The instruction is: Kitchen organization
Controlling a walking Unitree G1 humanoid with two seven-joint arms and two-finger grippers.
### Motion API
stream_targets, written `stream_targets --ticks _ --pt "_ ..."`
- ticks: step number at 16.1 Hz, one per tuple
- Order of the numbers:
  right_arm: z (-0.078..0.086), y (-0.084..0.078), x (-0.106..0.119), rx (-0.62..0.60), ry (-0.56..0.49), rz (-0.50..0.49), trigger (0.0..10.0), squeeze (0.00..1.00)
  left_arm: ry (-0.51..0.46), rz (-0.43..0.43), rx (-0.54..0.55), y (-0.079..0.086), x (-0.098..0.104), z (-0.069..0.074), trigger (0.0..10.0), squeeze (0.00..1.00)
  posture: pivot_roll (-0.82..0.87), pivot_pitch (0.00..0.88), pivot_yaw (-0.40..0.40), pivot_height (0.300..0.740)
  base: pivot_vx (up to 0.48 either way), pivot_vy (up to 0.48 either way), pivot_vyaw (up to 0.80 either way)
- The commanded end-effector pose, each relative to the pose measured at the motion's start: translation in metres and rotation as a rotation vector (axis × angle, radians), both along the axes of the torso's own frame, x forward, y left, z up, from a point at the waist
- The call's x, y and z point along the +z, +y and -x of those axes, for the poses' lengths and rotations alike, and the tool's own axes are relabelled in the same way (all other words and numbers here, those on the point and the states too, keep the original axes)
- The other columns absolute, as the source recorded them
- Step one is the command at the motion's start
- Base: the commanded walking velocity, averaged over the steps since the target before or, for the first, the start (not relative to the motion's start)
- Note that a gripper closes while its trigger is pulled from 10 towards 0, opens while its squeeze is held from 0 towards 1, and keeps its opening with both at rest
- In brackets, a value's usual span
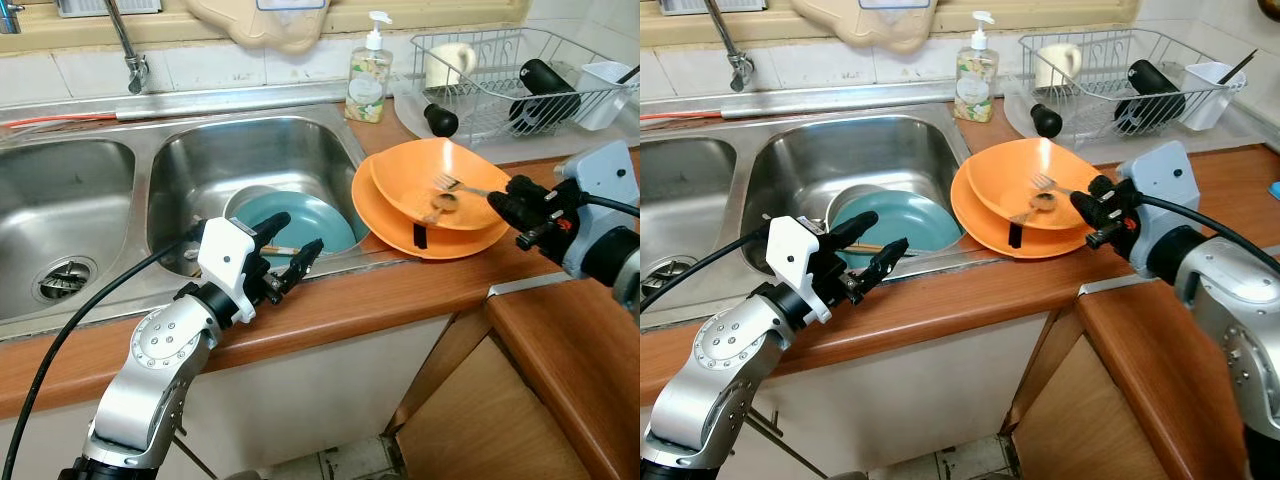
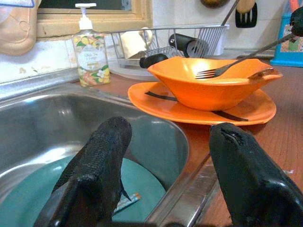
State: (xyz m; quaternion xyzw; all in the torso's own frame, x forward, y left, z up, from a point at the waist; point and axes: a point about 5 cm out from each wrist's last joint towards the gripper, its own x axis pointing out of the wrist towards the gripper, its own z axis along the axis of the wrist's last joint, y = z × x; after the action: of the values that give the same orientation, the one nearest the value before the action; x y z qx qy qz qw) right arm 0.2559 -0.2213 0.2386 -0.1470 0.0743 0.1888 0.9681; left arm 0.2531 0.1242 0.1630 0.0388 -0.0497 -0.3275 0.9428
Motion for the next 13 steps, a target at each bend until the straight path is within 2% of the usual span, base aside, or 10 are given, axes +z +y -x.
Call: stream_targets --ticks 1,3,6,8,9,10,12,13 --pt "0.001 -0.004 0.001 -0.014 0.000 0.013 0.0 0.00 0.011 -0.018 -0.010 -0.002 -0.002 -0.001 10.0 0.00 -0.05 0.000 0.009 0.740 0.000 0.000 0.00" --pt "-0.001 -0.003 0.013 -0.010 -0.070 -0.067 0.0 0.00 -0.009 -0.033 -0.013 -0.003 0.000 -0.002 10.0 0.00 -0.06 0.000 0.012 0.740 0.000 0.000 0.00" --pt "-0.003 0.014 0.020 0.059 -0.113 -0.192 0.0 0.00 -0.077 -0.104 -0.017 -0.005 0.007 -0.007 10.0 0.00 -0.05 0.000 0.011 0.740 0.000 0.000 0.00" --pt "-0.004 0.025 0.021 0.093 -0.117 -0.212 0.0 0.00 -0.128 -0.135 -0.020 -0.007 0.013 -0.010 10.0 0.00 -0.05 0.000 0.009 0.740 0.000 0.000 0.00" --pt "-0.006 0.042 0.016 0.153 -0.101 -0.225 0.0 0.00 -0.197 -0.211 -0.029 -0.009 0.020 -0.014 10.0 0.00 -0.05 0.000 0.008 0.740 0.000 0.000 0.00" --pt "-0.007 0.052 0.014 0.183 -0.092 -0.232 0.0 0.00 -0.229 -0.247 -0.035 -0.010 0.023 -0.016 10.0 0.00 -0.04 0.000 0.007 0.740 0.000 0.000 0.00" --pt "-0.008 0.068 0.009 0.237 -0.067 -0.244 0.0 0.00 -0.276 -0.299 -0.044 -0.012 0.027 -0.022 10.0 0.00 -0.04 0.000 0.004 0.740 0.000 0.000 0.00" --pt "-0.008 0.071 0.009 0.246 -0.063 -0.244 0.0 0.00 -0.285 -0.308 -0.047 -0.013 0.028 -0.022 10.0 0.00 -0.04 0.000 0.003 0.740 0.000 0.000 0.00"
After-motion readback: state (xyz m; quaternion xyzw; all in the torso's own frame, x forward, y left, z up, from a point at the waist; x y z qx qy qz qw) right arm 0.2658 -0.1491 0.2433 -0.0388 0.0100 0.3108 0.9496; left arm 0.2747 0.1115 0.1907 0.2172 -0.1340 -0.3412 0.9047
